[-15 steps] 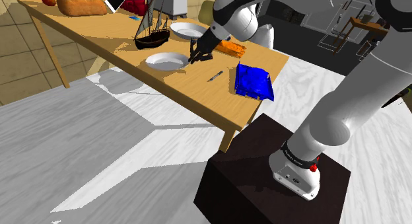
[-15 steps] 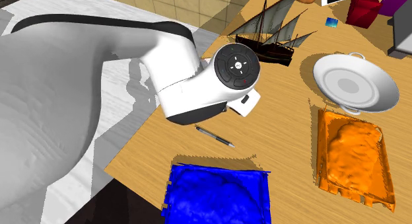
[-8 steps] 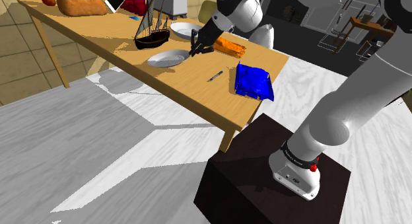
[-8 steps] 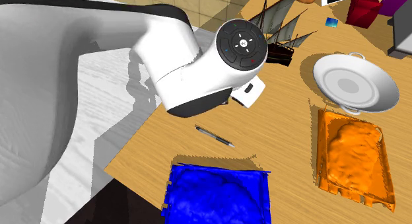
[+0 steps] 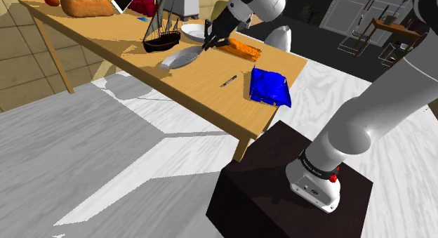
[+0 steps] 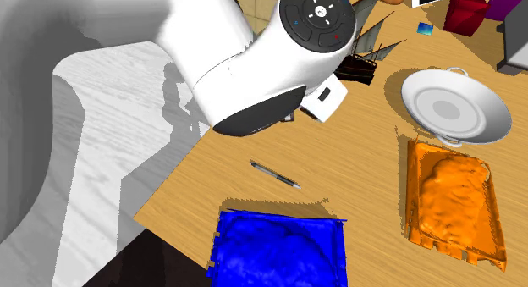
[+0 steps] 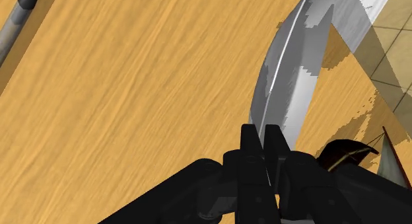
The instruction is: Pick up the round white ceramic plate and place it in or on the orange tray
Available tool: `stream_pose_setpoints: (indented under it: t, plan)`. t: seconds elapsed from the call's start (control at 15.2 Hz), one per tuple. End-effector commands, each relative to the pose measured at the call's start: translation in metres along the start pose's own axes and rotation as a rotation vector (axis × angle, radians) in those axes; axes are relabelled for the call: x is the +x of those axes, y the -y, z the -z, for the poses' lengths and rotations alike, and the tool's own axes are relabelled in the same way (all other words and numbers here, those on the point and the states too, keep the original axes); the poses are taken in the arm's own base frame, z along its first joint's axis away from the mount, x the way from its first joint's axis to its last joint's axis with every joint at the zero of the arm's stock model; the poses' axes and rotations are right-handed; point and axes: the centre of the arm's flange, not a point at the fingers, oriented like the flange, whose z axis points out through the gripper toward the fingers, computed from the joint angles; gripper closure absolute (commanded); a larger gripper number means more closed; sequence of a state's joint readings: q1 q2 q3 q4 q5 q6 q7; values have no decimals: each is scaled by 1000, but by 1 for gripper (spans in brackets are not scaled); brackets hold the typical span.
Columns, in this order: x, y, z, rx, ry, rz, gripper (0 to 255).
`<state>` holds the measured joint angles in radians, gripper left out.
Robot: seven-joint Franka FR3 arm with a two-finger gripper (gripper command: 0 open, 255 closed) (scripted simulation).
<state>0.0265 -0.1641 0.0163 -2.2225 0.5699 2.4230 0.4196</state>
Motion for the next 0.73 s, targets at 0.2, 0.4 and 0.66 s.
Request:
stream_pose_setpoints:
  t: [0.2,0.4,0.66]
  plan:
    - [10,3,22,0,0,0,255]
    - [39,-19,38,0,0,0,255]
    - [77,-49,58,0,0,0,255]
